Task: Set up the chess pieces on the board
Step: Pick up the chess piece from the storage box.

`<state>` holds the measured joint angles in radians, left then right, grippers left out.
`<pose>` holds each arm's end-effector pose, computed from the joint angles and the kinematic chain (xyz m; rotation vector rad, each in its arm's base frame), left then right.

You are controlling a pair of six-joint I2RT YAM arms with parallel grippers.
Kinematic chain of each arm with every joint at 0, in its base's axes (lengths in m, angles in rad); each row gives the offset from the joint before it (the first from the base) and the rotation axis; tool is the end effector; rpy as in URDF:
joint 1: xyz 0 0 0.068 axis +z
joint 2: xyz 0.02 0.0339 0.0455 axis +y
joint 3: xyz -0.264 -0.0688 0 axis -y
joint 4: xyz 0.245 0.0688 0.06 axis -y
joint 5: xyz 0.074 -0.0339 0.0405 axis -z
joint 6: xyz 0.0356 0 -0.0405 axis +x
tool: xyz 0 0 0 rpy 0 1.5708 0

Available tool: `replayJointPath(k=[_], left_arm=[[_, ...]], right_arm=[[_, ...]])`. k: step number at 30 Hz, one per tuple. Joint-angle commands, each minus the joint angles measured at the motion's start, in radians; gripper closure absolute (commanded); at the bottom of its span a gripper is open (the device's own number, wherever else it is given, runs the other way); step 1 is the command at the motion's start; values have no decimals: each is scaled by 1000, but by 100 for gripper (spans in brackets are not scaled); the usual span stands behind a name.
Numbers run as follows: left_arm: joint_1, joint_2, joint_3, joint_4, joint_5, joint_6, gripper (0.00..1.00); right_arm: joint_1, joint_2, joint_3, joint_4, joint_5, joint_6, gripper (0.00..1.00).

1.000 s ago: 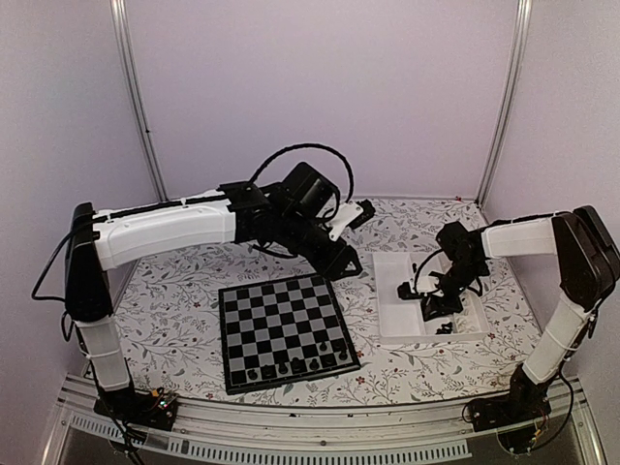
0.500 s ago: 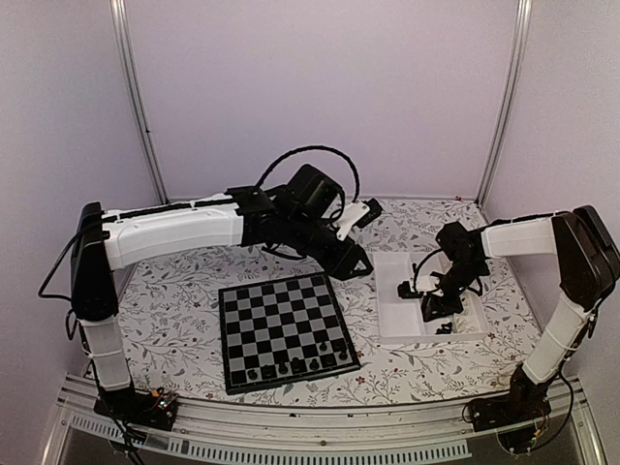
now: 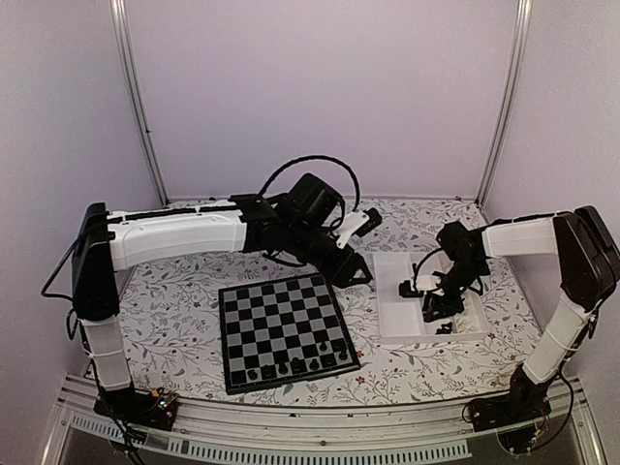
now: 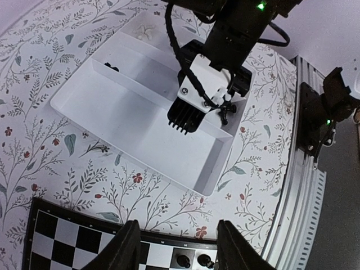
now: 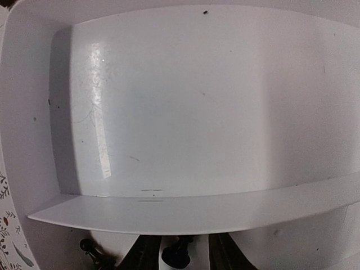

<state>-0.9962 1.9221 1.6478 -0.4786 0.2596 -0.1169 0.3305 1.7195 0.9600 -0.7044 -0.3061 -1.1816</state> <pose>0.2326 -0.3760 0.2786 1.1679 2.1574 -0.8322 0.2705 0.1041 0.1421 -2.0062 2.0927 0.3433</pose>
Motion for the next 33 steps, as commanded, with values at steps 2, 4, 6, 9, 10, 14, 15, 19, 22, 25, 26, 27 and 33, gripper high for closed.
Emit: replayJointPath(k=[2, 4, 6, 9, 10, 14, 15, 19, 22, 25, 26, 27, 33], left_arm=[[6, -28, -30, 38, 23, -7, 51], [7, -31, -37, 41, 25, -8, 51], [6, -38, -48, 46, 26, -7, 51], [5, -43, -59, 55, 28, -7, 51], [6, -43, -61, 58, 30, -6, 51], [6, -40, -63, 60, 32, -6, 51], [6, -41, -64, 60, 31, -4, 51], [7, -47, -81, 85, 16, -7, 51], [10, -37, -81, 118, 1, -35, 51], [13, -18, -75, 175, -1, -79, 51], [15, -12, -75, 204, 4, -98, 51], [16, -4, -75, 233, 12, -114, 52], [34, 48, -69, 450, 131, -236, 53]], right_arm=[[-20, -4, -10, -60, 94, 7, 68], [-20, -3, -16, -63, 105, 7, 68], [-21, -7, -22, -63, 109, 8, 67], [-23, -8, -22, -63, 105, 12, 69], [-22, -7, -19, -64, 99, 14, 70], [-22, 9, -15, -63, 107, 31, 74], [-22, 9, -16, -61, 113, 34, 75], [-29, 11, -19, -58, 116, 48, 84], [-43, -12, 2, -74, 82, 62, 85], [-64, -59, 61, -115, -21, 79, 85], [-68, -86, 80, -134, -57, 86, 85], [-70, -102, 95, -145, -98, 92, 86], [-70, -201, 150, -162, -326, 134, 86]])
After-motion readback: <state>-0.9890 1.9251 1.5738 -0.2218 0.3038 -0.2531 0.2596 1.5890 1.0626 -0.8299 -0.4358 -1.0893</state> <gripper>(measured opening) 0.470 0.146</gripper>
